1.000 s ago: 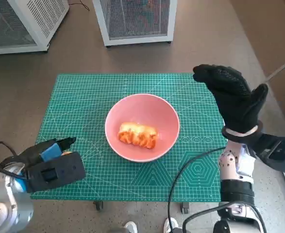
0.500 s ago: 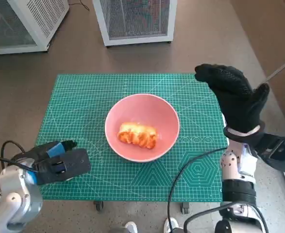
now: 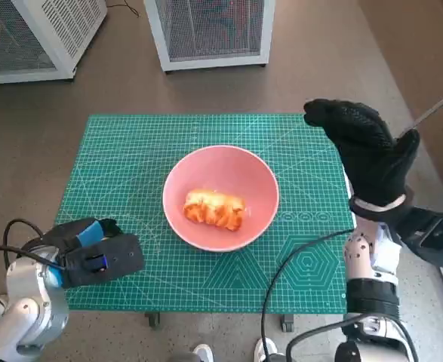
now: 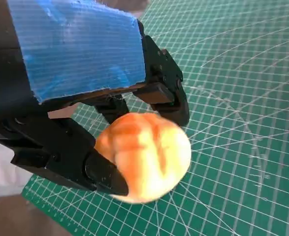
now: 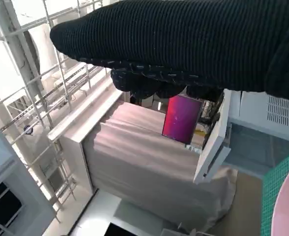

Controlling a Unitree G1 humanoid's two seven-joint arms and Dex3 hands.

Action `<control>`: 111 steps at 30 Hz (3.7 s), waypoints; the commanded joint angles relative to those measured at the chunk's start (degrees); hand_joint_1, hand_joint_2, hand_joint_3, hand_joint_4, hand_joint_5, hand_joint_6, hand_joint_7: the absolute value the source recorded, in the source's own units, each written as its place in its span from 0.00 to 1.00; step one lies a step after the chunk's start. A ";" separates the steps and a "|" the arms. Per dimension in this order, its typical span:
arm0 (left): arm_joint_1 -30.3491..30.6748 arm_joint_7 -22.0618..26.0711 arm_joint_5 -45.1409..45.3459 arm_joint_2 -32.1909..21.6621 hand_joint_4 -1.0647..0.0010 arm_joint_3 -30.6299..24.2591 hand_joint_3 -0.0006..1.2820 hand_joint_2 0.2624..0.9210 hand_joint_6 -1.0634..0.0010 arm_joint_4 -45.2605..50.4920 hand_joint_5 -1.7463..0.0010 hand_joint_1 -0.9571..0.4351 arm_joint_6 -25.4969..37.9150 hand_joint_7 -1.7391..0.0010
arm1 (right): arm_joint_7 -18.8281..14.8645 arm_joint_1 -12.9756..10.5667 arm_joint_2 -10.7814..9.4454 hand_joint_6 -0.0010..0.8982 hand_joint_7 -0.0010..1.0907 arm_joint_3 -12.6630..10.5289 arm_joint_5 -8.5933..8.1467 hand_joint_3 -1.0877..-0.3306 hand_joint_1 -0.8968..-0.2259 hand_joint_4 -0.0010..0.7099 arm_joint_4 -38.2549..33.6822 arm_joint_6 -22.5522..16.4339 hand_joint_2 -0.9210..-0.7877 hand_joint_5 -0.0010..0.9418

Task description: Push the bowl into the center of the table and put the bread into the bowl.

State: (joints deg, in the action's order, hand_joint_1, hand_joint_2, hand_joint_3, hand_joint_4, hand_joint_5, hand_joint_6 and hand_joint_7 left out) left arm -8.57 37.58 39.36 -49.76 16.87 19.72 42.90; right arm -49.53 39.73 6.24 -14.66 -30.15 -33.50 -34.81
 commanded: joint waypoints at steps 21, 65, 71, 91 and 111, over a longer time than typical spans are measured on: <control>-0.27 -1.46 -1.38 0.66 0.31 -15.14 0.04 0.99 0.39 12.71 0.37 0.69 -4.88 0.33 | 0.06 -0.07 0.20 0.36 0.00 0.16 0.48 0.59 0.45 0.33 -1.17 0.14 0.00 0.00; -38.67 -3.35 1.38 24.35 0.29 4.48 0.02 0.99 0.36 -14.21 0.34 0.69 -23.85 0.40 | 1.29 -2.33 -0.30 0.36 0.00 1.02 1.08 0.57 0.48 0.33 1.09 -0.83 0.00 0.00; -39.62 -3.56 2.35 25.37 0.30 6.26 0.03 1.00 0.39 -19.16 0.36 0.69 -24.73 0.35 | 1.40 -2.59 -0.35 0.36 0.00 0.93 1.00 0.57 0.47 0.33 1.07 -0.96 0.00 0.00; -36.87 0.94 -0.09 27.12 0.68 5.11 0.04 0.88 0.63 -17.26 0.82 0.71 -17.59 0.92 | 3.51 -3.60 -0.61 0.36 0.00 1.45 1.76 0.56 0.49 0.32 2.62 -0.95 0.00 0.00; -27.77 -3.51 -35.66 30.34 0.94 -21.01 0.01 0.86 0.76 -17.56 1.00 0.57 -41.81 1.00 | 5.40 -0.35 0.27 0.36 0.00 1.71 2.15 0.58 0.48 0.31 2.08 -0.01 0.00 0.00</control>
State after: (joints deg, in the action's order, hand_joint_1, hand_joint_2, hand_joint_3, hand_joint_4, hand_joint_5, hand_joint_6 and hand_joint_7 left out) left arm -39.07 37.43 10.93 -21.85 1.60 5.00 9.77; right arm -45.07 38.37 6.26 -13.14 -28.97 -30.79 -35.75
